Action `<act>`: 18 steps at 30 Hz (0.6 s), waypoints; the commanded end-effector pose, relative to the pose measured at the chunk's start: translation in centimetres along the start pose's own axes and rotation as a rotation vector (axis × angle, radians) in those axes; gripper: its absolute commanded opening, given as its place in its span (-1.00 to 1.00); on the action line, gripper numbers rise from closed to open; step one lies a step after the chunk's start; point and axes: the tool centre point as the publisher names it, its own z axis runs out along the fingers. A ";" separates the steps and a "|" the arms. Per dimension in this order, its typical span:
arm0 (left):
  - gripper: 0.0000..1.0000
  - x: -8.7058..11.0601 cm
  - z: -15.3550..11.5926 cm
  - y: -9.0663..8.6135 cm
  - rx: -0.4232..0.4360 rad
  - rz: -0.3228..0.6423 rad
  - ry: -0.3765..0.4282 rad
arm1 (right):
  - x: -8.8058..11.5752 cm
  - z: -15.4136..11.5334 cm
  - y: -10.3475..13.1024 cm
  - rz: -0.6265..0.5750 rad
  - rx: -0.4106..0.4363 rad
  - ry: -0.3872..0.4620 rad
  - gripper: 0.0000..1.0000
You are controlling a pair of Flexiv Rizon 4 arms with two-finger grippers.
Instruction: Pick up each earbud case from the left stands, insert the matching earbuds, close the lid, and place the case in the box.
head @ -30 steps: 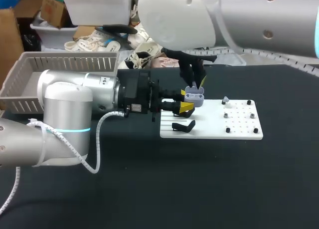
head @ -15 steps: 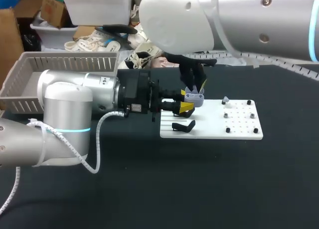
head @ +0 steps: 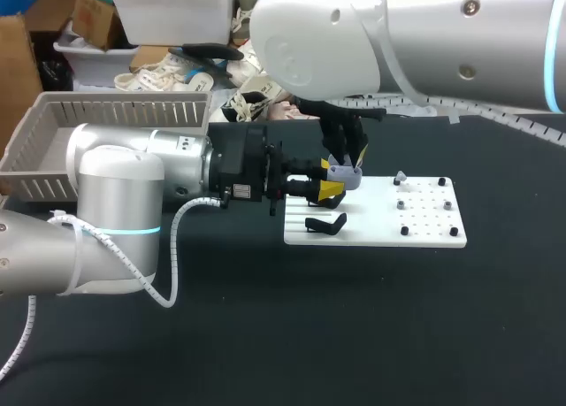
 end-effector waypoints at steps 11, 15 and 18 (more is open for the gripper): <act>-1.00 0.0 0.0 -0.1 -0.005 0.001 0.000 | -0.2 0.6 0.3 -0.008 0.015 0.013 -1.00; -1.00 0.0 0.0 -0.1 -0.005 0.001 0.000 | -0.2 0.8 0.3 -0.010 0.020 0.013 -1.00; -1.00 0.0 0.0 -0.1 -0.005 0.001 0.000 | -0.2 0.9 0.4 -0.012 0.021 0.014 -1.00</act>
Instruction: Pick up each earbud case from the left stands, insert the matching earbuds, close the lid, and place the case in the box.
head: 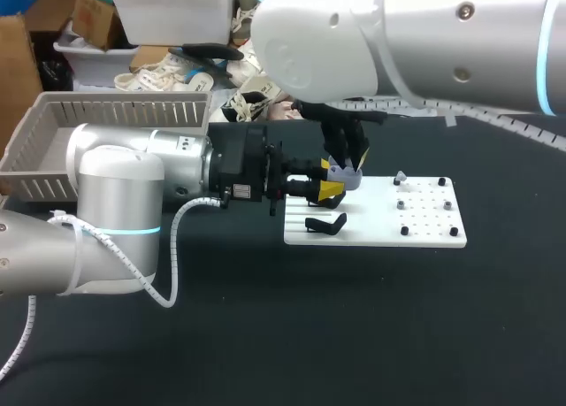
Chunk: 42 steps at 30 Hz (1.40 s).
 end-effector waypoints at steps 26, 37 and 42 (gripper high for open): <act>-1.00 0.0 0.0 -0.1 -0.006 0.001 0.000 | 0.0 0.7 0.3 0.001 0.031 0.000 -0.25; -1.00 0.0 0.0 -0.1 -0.006 0.001 0.000 | 0.4 -1.5 -2.1 0.055 -0.050 -0.026 -0.12; -1.00 0.0 0.0 -0.1 -0.006 0.001 0.000 | -0.1 -2.2 -3.3 0.040 -0.133 -0.033 -0.09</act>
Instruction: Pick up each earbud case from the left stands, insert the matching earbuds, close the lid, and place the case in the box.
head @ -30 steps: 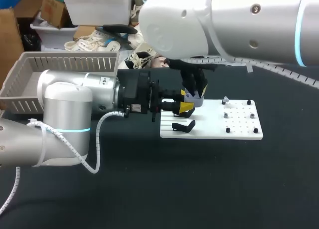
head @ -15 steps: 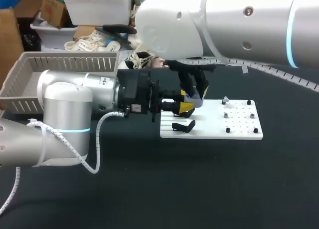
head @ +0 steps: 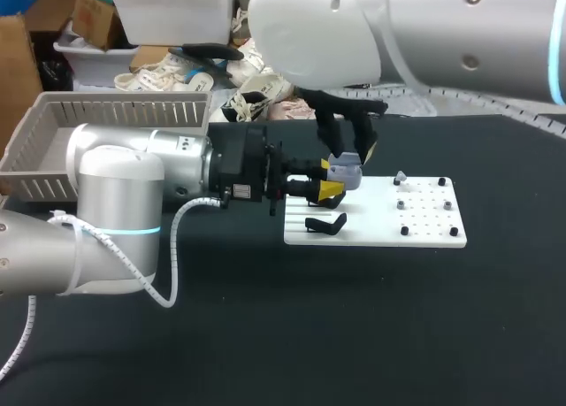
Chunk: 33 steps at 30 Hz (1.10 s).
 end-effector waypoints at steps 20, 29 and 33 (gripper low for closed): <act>-1.00 0.0 0.0 -0.1 -0.005 0.001 0.000 | -8.9 0.5 -5.2 -0.150 -0.364 -0.151 0.36; -1.00 0.0 0.0 -0.1 -0.005 0.001 0.000 | -10.6 2.8 -3.8 -0.202 -0.450 -0.053 0.21; -1.00 0.0 0.0 -0.1 -0.005 0.001 0.000 | -10.5 4.4 -2.7 -0.233 -0.448 -0.068 0.03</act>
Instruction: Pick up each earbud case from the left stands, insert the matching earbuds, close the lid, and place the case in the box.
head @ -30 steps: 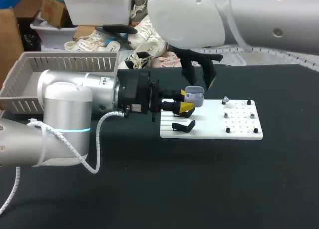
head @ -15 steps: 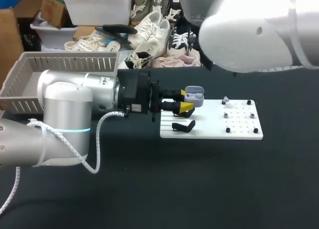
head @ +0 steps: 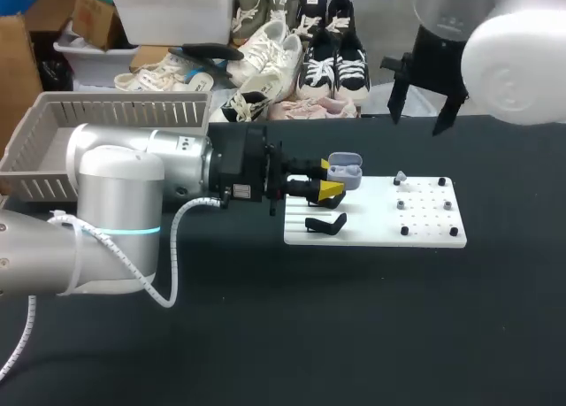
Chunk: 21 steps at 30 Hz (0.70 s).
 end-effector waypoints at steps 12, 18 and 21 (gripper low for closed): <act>-1.00 0.0 0.0 -0.1 -0.005 0.001 0.000 | 0.2 7.7 -1.0 0.001 -0.013 0.002 0.17; -1.00 0.0 0.0 -0.1 -0.005 0.001 0.000 | 0.0 9.6 -1.4 0.011 -0.011 0.009 -0.02; -1.00 0.0 0.0 -0.1 -0.005 0.001 0.000 | -0.3 10.2 -1.6 0.024 -0.029 -0.008 -0.24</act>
